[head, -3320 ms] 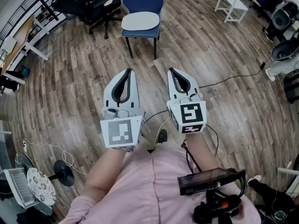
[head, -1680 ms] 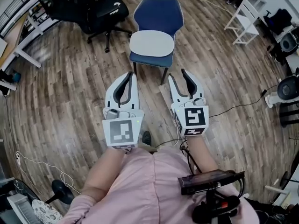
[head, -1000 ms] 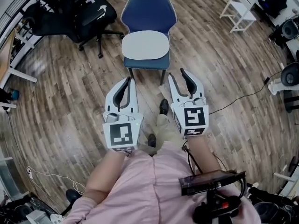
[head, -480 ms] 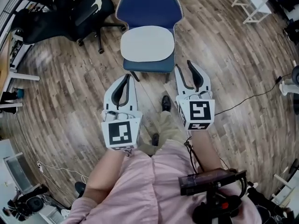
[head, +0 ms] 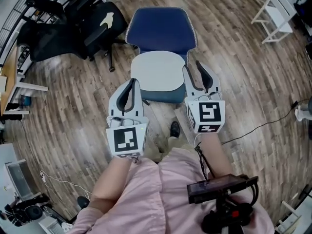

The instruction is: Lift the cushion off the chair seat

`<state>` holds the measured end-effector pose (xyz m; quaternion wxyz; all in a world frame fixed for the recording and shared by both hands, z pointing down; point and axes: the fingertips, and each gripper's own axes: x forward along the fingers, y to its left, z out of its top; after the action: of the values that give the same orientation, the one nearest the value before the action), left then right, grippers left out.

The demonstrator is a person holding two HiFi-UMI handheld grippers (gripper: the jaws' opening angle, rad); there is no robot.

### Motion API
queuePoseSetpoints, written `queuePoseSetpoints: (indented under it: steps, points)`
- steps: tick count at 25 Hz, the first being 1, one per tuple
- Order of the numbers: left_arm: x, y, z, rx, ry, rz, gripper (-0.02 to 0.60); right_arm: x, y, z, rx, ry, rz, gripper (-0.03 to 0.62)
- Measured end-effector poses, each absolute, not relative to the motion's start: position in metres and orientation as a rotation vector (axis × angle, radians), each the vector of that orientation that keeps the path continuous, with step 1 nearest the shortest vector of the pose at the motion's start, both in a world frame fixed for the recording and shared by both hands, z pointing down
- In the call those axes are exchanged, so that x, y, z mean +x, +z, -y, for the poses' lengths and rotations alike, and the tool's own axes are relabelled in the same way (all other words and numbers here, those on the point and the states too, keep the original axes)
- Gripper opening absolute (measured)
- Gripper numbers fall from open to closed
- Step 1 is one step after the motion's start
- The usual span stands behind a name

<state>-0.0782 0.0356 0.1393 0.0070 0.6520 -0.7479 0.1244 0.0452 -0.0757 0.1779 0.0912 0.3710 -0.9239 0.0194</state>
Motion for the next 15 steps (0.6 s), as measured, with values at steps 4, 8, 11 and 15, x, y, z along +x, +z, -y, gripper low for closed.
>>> queuePoseSetpoints:
  steps: [4, 8, 11, 15]
  points:
    - [-0.094, 0.115, -0.013, 2.015, 0.311, 2.411, 0.014, 0.032, 0.159, 0.105, 1.098, 0.011, 2.771, 0.146]
    - [-0.115, 0.111, -0.004, 1.983, 0.274, 2.449, 0.014, 0.016, 0.151, 0.121, 1.096, -0.023, 2.778, 0.146]
    - [-0.128, 0.116, 0.004, 1.981, 0.290, 2.440, 0.014, 0.008, 0.152, 0.131, 1.100, -0.028, 2.763, 0.146]
    - [-0.149, 0.128, 0.020, 1.970, 0.266, 2.400, 0.014, -0.005, 0.162, 0.149, 1.129, -0.012, 2.721, 0.146]
